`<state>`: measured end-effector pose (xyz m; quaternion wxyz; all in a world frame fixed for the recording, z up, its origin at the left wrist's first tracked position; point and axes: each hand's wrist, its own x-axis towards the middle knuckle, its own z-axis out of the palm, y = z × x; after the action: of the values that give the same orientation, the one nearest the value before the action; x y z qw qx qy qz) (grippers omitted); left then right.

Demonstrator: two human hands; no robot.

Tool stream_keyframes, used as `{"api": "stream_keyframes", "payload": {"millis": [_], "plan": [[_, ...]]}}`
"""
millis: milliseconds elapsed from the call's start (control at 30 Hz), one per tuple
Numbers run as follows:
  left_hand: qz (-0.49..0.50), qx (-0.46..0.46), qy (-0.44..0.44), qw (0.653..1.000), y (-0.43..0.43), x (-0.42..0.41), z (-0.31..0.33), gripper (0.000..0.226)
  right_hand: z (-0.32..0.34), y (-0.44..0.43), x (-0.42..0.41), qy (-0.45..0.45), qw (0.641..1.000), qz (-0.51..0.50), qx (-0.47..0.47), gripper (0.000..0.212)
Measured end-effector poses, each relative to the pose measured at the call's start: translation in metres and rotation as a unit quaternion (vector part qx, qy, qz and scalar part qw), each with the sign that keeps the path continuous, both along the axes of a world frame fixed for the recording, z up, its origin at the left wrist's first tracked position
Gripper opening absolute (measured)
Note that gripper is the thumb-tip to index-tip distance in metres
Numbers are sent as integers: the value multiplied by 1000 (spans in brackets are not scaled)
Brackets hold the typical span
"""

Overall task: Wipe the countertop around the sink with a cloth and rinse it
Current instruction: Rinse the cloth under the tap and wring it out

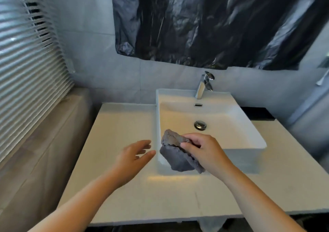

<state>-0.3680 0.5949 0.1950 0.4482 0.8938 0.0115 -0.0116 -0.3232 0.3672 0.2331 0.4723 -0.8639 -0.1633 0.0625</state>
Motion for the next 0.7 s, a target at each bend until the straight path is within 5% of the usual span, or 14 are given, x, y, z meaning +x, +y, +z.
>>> {"api": "stream_keyframes", "payload": {"millis": [133, 267, 467, 700], "plan": [[-22, -101, -12, 995, -56, 44, 21, 56, 24, -45, 33, -10, 1000, 22, -9, 17], [-17, -132, -33, 991, -101, 76, 32, 21, 35, -80, 63, -32, 999, 11, -13, 20], [43, -128, -40, 990, -128, 122, 35, 15, 38, -102, 111, -41, 999, -19, 0, 17], [36, -314, 66, 946, -139, 191, 23, 18, 26, -92, 169, -44, 998, -29, -26, 21]]}}
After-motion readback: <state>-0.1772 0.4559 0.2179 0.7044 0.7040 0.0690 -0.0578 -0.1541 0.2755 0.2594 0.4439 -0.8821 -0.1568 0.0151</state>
